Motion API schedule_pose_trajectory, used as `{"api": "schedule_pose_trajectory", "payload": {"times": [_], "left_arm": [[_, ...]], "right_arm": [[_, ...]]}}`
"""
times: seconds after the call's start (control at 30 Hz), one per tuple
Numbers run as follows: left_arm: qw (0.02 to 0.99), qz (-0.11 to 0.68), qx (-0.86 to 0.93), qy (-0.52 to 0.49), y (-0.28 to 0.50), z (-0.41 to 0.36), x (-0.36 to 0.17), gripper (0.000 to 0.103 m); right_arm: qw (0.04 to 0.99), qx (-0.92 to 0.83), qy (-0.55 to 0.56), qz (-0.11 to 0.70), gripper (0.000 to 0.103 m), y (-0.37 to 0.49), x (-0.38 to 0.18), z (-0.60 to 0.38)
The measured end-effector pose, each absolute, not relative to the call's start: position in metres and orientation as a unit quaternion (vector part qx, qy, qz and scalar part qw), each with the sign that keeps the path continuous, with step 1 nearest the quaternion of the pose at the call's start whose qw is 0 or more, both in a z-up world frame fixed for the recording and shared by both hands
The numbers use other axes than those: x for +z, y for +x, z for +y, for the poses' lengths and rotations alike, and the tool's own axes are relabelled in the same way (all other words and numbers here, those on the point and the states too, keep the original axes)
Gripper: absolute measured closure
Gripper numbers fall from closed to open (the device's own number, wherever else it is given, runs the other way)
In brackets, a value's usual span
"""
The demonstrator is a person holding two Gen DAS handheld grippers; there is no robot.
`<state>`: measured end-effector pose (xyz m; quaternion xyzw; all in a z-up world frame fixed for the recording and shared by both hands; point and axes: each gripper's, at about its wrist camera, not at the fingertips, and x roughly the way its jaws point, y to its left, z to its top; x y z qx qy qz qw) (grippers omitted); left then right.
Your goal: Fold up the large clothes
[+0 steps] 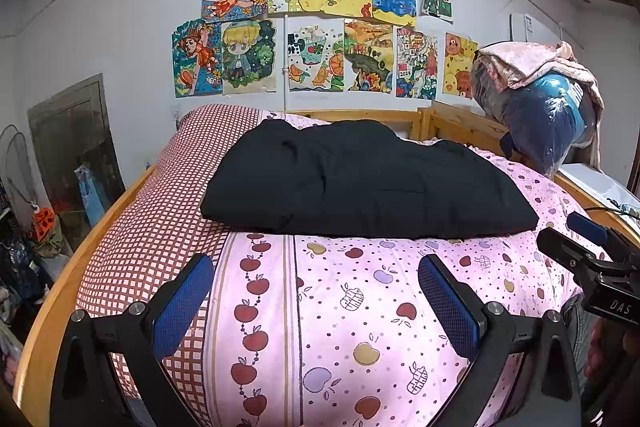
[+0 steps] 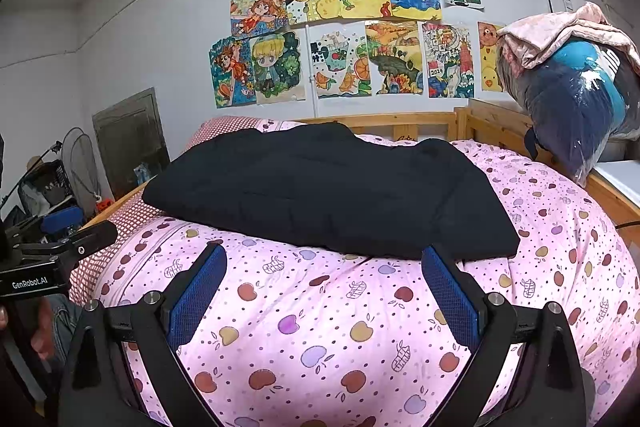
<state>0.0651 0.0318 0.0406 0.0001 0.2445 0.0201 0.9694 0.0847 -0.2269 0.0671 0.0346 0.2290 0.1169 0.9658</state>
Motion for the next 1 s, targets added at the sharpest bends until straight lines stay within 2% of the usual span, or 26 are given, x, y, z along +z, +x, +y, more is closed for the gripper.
{"api": "schedule_pose_trajectory", "payload": {"times": [1.0], "left_arm": [[0.970,0.244,0.020,-0.001,0.0641,0.0311,0.0391,0.000]], "right_arm": [[0.966,0.116,0.035,0.229,0.007,0.0826,0.0651,-0.2258]]}}
